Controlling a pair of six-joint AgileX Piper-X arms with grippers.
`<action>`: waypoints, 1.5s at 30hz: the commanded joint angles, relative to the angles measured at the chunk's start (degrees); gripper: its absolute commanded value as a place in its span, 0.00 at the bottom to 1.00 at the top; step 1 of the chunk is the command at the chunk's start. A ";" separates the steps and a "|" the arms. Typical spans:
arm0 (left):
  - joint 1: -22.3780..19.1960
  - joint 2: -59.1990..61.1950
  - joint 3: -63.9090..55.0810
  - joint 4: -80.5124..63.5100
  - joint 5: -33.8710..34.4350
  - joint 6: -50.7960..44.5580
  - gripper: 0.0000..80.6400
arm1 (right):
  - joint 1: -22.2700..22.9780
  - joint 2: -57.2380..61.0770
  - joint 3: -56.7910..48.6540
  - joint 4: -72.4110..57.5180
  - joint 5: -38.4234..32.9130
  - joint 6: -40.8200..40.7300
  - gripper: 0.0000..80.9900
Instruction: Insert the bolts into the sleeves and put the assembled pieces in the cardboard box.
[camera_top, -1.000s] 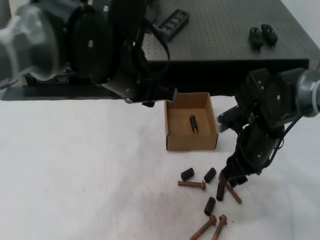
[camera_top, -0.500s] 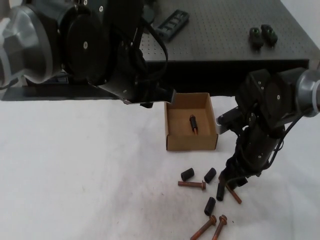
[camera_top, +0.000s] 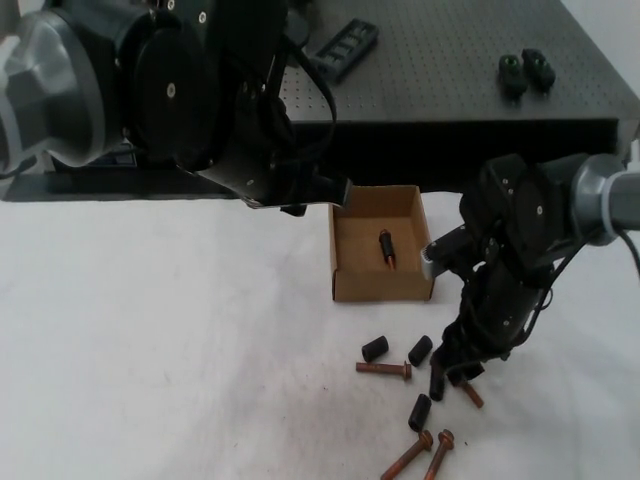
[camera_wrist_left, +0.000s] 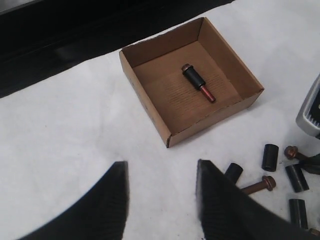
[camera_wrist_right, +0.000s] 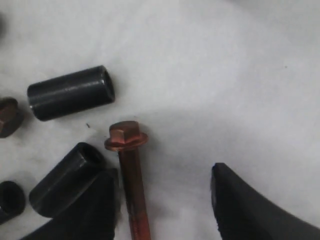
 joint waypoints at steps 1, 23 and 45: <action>0.03 -0.66 -0.25 -0.63 -0.54 1.87 0.40 | 0.19 0.53 -0.61 -0.51 -0.75 -0.71 0.50; -0.51 0.63 -0.25 -1.53 12.42 6.39 0.40 | -0.52 1.02 -0.71 -3.66 -0.61 -0.60 0.00; -9.40 31.32 -21.91 8.52 10.22 16.64 0.39 | -14.68 -22.41 -0.50 4.25 -8.05 4.06 0.01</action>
